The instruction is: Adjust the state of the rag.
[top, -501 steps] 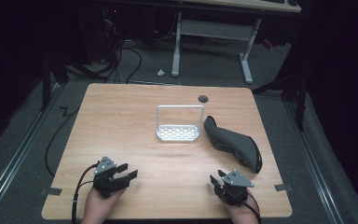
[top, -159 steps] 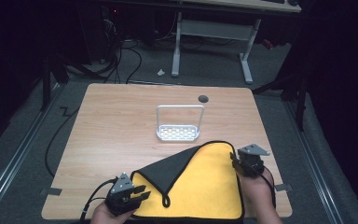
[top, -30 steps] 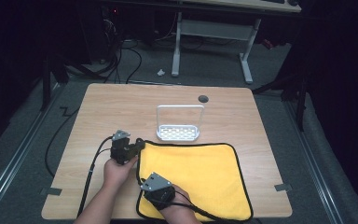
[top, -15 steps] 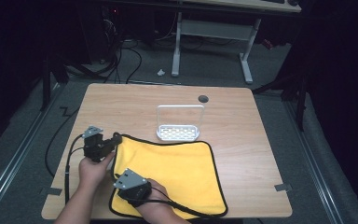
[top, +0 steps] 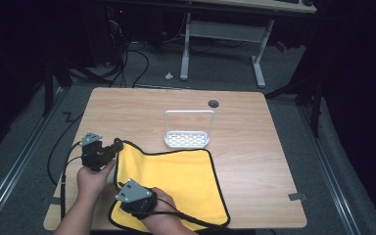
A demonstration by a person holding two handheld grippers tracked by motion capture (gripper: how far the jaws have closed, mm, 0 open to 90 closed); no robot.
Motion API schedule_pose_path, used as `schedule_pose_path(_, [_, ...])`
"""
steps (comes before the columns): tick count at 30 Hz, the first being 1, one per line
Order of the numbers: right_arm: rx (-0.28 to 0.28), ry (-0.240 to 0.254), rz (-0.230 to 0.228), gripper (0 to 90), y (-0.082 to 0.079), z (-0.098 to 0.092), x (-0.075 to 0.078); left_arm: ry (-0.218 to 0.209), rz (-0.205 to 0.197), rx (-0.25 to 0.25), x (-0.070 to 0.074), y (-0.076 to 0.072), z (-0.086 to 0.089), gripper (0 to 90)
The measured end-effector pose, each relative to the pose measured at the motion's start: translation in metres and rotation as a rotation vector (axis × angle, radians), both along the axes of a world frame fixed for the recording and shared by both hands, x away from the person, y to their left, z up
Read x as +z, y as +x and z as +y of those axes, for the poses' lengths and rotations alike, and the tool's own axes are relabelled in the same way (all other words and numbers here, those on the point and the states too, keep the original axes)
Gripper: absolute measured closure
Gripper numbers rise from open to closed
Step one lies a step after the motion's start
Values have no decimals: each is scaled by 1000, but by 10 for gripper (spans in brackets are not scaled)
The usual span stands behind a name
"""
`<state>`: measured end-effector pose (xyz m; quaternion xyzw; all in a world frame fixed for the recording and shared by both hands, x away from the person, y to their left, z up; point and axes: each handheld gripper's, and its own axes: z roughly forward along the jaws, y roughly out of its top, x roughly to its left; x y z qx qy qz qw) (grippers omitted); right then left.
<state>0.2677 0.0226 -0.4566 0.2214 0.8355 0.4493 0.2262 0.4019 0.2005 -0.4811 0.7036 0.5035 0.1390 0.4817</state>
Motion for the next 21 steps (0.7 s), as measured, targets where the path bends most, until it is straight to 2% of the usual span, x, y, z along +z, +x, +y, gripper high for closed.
schedule_pose_path(5, [-36,8,-3,839,-2,-25,2,17,-18,-11,5,2,-32,856])
schedule_pose_path(8, [-52,22,-9,839,-3,-37,6,9,-13,-12,9,2,-41,856])
schedule_pose_path(13, [-62,18,-39,838,-9,-52,10,42,-27,-33,15,-2,-58,855])
schedule_pose_path(15, [-74,15,-35,836,-11,-62,9,52,-26,-43,16,-2,-68,855])
schedule_pose_path(18, [-110,15,-24,835,-14,-84,6,58,-25,-58,18,0,-86,852])
schedule_pose_path(21, [-146,12,-8,834,-17,-111,0,89,-27,-82,17,1,-111,850])
